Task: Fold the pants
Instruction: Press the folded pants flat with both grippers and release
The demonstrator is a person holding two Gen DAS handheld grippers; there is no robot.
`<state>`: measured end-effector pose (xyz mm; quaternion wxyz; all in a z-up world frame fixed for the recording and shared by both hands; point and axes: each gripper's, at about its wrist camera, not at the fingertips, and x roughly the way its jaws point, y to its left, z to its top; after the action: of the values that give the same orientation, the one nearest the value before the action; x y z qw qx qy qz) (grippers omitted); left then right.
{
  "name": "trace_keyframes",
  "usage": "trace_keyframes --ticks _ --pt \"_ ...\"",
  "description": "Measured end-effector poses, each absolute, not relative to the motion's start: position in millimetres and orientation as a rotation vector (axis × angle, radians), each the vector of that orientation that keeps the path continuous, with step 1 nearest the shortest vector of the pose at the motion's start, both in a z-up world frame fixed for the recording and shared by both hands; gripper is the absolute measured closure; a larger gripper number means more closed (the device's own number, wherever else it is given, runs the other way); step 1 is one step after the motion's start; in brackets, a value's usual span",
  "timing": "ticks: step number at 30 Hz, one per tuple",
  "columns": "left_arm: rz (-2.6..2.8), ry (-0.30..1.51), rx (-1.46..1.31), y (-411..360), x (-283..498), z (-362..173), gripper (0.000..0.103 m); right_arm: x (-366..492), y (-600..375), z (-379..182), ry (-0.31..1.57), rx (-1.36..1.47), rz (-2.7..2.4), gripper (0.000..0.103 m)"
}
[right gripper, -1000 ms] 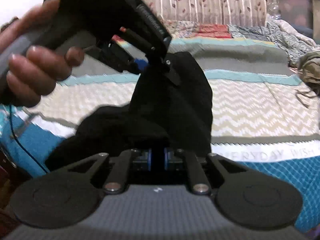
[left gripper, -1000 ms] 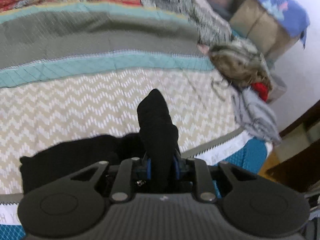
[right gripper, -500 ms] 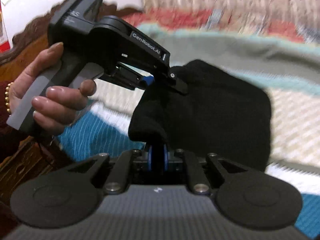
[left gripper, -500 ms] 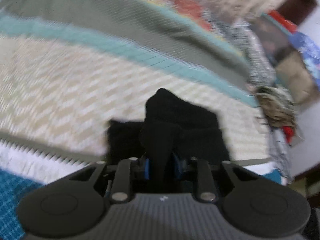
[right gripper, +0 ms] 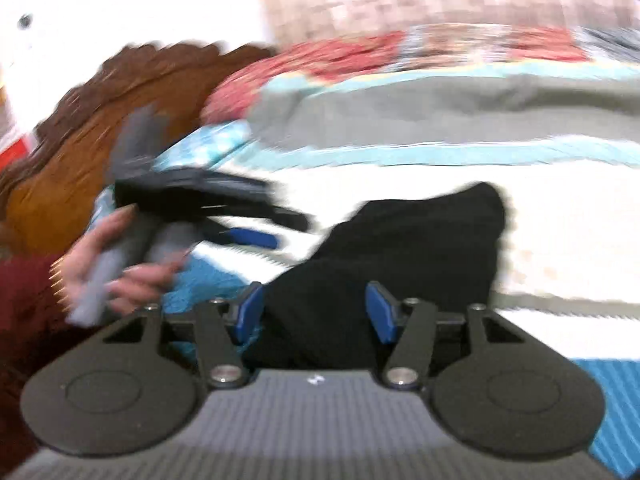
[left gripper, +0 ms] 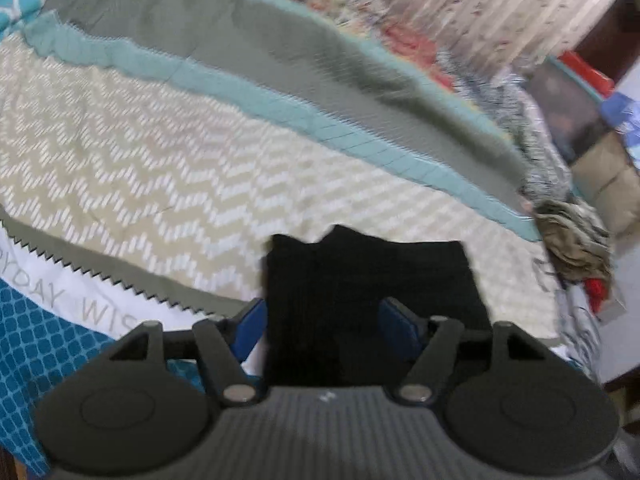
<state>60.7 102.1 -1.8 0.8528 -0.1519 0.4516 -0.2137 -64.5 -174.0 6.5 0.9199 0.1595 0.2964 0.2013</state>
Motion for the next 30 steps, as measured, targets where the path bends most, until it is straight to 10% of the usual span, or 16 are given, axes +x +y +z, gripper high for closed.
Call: trace_keyframes --ticks 5,18,21,25,30 --pt "-0.512 0.923 -0.163 76.2 37.1 -6.7 0.037 -56.0 -199.9 -20.3 0.699 0.490 0.309 0.073" --pt "-0.381 1.056 -0.119 70.1 43.3 -66.5 0.012 -44.0 -191.2 -40.2 0.788 0.427 0.255 0.073" --pt "-0.428 1.068 -0.233 88.9 43.3 -51.7 0.008 -46.9 -208.1 -28.0 0.790 0.479 0.277 0.067" --pt "-0.465 1.021 -0.333 110.7 45.9 -41.4 0.000 -64.3 -242.9 -15.2 0.663 0.592 0.241 0.014" --pt "-0.460 1.098 -0.397 108.3 61.0 -59.0 0.000 -54.8 -259.8 -34.8 0.728 0.738 0.216 0.014"
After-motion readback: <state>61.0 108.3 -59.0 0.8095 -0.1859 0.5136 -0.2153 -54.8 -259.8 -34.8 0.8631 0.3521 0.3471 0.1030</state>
